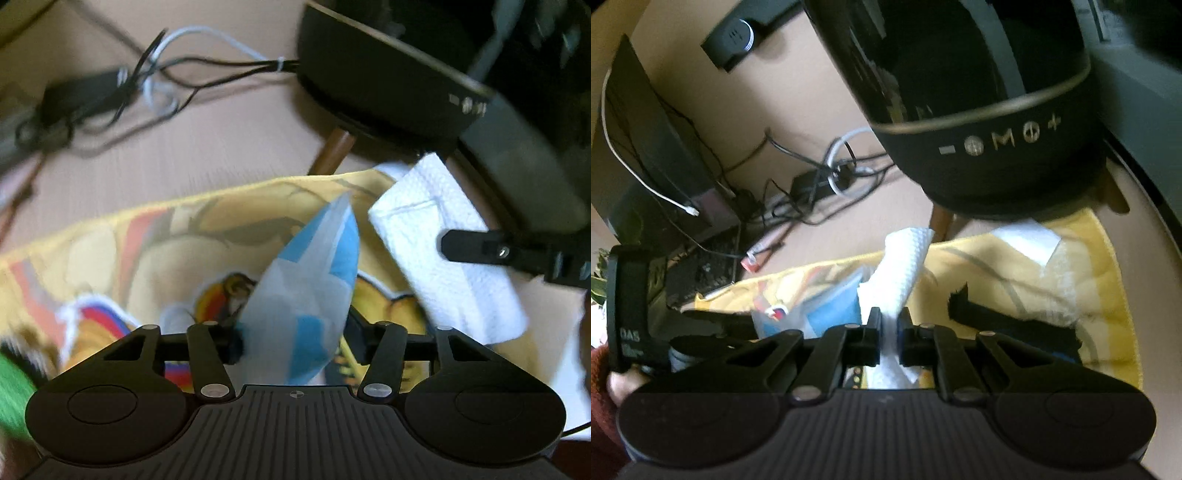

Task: Organize soft objects
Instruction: 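Hold the packet with the left gripper while the right gripper wipes it with the tissue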

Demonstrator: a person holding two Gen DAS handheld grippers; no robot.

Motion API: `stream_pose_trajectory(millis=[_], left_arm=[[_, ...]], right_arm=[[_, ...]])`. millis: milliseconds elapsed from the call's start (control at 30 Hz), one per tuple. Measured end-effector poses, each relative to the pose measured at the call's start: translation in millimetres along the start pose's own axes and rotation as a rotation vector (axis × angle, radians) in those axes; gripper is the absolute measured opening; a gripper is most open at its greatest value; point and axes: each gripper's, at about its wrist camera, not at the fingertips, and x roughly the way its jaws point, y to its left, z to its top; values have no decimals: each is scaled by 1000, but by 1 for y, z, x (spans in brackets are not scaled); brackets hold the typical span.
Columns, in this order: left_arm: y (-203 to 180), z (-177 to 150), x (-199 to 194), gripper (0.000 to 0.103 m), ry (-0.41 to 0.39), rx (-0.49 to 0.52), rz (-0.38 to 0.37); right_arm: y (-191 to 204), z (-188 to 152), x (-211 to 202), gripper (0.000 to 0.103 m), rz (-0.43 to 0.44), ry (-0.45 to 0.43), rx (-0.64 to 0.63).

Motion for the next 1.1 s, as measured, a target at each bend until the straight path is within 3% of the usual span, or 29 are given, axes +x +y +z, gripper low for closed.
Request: stream_pose_trajectory(millis=[67,133,200,233,300,433,533,700,833,1100], left_arm=[[12,-2,-7,54,40,-161,-161],[21,-7,-8,55,57,-274,-266],[26,-11,-9,65,27,-292,-200],[29,-13,-11,78,3,-290,-140],[35,-16,-17,79,-26,-304,-49],[46,-25,-31,92,-48,-321,-15],[43,-29,-38,93,-56,-286,9],[20,-32,-41,93,-70,-97,125],[4,-33,-44,94,-74,-20,155],[-22,-38,-37,98,-63,99,180]], right_arm=[[3,4,-6,10,19,-11,-6],[5,7,-8,10,34,-17,-9],[7,9,-7,10,33,-15,-16],[7,9,-6,10,28,-10,-19],[9,10,-3,10,21,-2,-25],[13,5,3,10,55,21,-24],[24,2,12,10,103,42,-45],[47,-12,40,10,102,121,-145],[40,-15,44,9,7,108,-180],[4,-9,38,10,-116,92,-92]])
